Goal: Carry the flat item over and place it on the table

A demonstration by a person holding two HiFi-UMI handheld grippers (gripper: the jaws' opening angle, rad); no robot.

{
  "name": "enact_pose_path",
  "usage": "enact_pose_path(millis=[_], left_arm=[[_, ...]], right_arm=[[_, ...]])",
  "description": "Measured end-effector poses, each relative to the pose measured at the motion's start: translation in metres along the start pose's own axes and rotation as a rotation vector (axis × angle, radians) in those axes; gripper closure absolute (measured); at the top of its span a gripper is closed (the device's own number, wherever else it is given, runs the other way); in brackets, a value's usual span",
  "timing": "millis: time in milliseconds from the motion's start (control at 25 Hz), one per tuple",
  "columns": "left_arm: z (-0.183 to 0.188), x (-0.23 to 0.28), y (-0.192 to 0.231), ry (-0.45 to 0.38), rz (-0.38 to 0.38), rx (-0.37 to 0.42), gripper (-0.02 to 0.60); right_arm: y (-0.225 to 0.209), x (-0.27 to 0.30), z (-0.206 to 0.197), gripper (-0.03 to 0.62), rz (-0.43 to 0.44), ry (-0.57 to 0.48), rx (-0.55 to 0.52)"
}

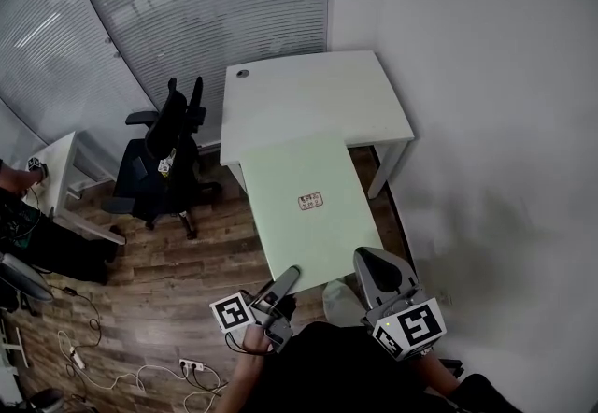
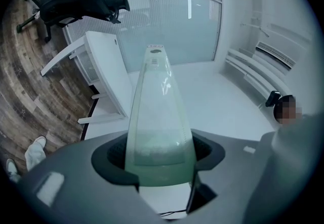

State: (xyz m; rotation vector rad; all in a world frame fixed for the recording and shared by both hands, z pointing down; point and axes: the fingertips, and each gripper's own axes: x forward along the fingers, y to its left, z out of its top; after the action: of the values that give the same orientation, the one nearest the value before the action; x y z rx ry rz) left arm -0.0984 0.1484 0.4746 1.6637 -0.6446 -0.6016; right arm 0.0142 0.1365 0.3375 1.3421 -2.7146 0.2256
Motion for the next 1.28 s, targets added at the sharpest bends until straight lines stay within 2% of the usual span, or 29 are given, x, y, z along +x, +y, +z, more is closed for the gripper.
enact_pose_path(millis=[200,640,1000,1280], left_arm=[[0.017,0.028,0.0,-0.01,0.009,-0.004,0.301],[0.056,0.09,0.005,-0.046,0.019,-0.007,0.301],[0.08,0.129,0.018,-0.069,0.043,-0.013,0.301],[0.101,0.17,0.028,-0.092,0.033,-0.013,0.301]], right_arm=[[-0.027,0.02,0.002,0.595,0.003,0.008,0.035],[-0.082,0.074,0.026,0.595,0.055,0.013,0.01],[-0.116,0.106,0.031,0.595,0.09,0.008,0.034],[-0.159,0.131,0.035,0.595,0.092,0.013,0.029]])
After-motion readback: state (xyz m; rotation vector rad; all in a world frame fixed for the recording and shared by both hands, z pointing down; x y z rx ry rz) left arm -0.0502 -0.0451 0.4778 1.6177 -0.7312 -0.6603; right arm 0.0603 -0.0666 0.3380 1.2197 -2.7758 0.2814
